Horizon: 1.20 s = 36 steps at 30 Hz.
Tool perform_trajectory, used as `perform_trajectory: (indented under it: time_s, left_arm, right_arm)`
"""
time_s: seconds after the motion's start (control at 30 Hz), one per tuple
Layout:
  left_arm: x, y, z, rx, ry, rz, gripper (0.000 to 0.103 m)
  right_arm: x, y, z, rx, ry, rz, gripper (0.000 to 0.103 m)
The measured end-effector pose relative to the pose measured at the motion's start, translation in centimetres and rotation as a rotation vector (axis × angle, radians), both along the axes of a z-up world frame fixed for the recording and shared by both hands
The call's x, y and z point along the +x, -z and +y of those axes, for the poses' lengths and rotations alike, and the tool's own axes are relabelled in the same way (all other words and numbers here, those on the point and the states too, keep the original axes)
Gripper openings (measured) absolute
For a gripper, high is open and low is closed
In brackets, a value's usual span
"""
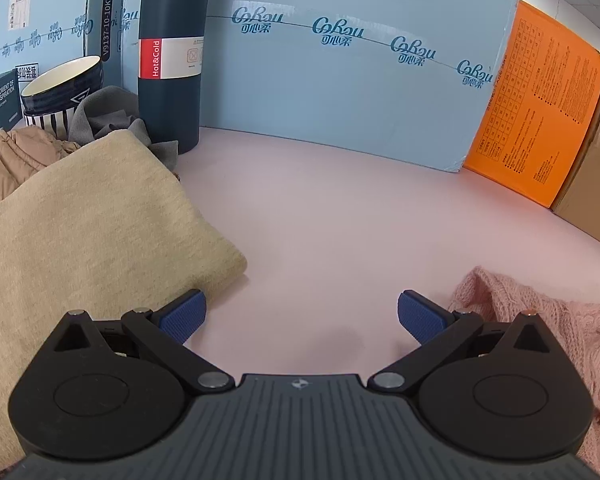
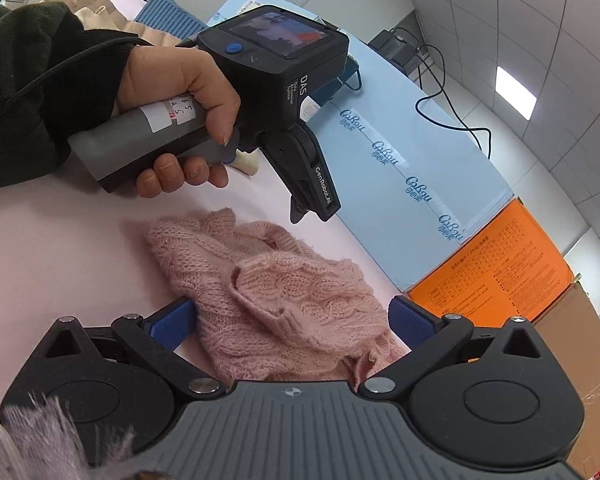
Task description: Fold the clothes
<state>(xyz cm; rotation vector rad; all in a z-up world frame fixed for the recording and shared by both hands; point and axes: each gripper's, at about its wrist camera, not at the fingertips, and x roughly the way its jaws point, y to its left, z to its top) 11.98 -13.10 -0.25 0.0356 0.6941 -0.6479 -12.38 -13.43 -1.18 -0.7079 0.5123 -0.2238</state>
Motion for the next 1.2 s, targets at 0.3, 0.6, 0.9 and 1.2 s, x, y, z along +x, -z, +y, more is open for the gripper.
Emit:
perform_trajectory:
  time_s: [0.3, 0.6, 0.9, 1.2]
  left_arm:
    - [0.7, -0.1, 0.6, -0.105, 0.048, 0.082, 0.103]
    - [0.4, -0.3, -1.2, -0.301, 0.341, 0.191, 0.103]
    - [-1.1, -0.1, -5.1, -0.198, 0.47, 0.212, 0.103]
    - [-3.5, -0.4, -6.5, -0.066, 0.512, 0.09, 0.054]
  right_arm:
    - [1.8, -0.6, -0.1, 0.077, -0.091, 0.071, 0.097]
    - [2.4, 0.5, -2.1, 0.162, -0.051, 0.049, 0.025]
    - [2.7, 0.5, -2.2, 0.179, -0.051, 0.041, 0.026]
    - [3.4, 0.5, -1.9, 0.161, -0.052, 0.04, 0.027]
